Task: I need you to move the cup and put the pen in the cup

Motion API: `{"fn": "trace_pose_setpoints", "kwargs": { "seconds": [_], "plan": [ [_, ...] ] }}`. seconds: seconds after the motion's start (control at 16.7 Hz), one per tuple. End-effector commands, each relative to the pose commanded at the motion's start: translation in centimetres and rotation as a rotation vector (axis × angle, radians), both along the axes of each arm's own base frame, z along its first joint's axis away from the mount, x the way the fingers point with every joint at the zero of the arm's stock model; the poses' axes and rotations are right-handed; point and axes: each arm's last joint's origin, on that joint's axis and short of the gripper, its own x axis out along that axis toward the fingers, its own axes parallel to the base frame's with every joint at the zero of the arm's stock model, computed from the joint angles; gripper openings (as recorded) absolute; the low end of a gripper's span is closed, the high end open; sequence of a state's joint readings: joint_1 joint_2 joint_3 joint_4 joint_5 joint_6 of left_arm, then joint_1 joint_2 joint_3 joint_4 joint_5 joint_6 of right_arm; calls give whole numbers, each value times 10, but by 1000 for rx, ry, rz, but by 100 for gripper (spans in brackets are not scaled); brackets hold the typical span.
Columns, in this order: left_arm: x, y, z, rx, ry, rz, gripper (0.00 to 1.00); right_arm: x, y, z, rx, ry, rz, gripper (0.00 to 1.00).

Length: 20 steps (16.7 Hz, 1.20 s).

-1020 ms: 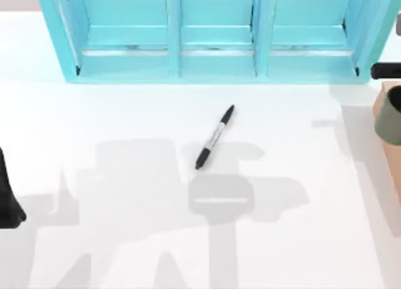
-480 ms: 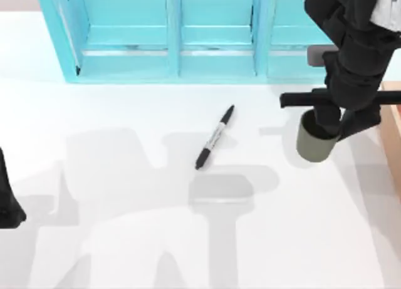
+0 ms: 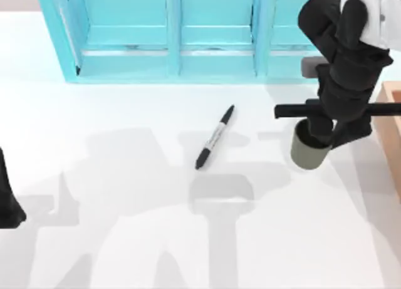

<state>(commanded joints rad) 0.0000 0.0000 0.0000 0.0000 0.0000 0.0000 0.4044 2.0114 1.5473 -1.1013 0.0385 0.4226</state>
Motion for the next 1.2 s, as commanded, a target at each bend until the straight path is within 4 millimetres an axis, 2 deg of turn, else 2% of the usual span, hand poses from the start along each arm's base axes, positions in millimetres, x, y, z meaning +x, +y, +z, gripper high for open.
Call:
{"fn": "trace_pose_setpoints", "kwargs": {
  "seconds": [0.12, 0.36, 1.14, 1.2],
  "plan": [
    [0, 0, 0, 0, 0, 0, 100, -1, 1, -16, -7, 9, 0, 0],
    [0, 0, 0, 0, 0, 0, 100, -1, 2, -18, -8, 9, 1, 0],
    [0, 0, 0, 0, 0, 0, 100, -1, 2, -18, -8, 9, 1, 98],
    [0, 0, 0, 0, 0, 0, 100, -1, 2, -18, -8, 9, 1, 100]
  ]
}}
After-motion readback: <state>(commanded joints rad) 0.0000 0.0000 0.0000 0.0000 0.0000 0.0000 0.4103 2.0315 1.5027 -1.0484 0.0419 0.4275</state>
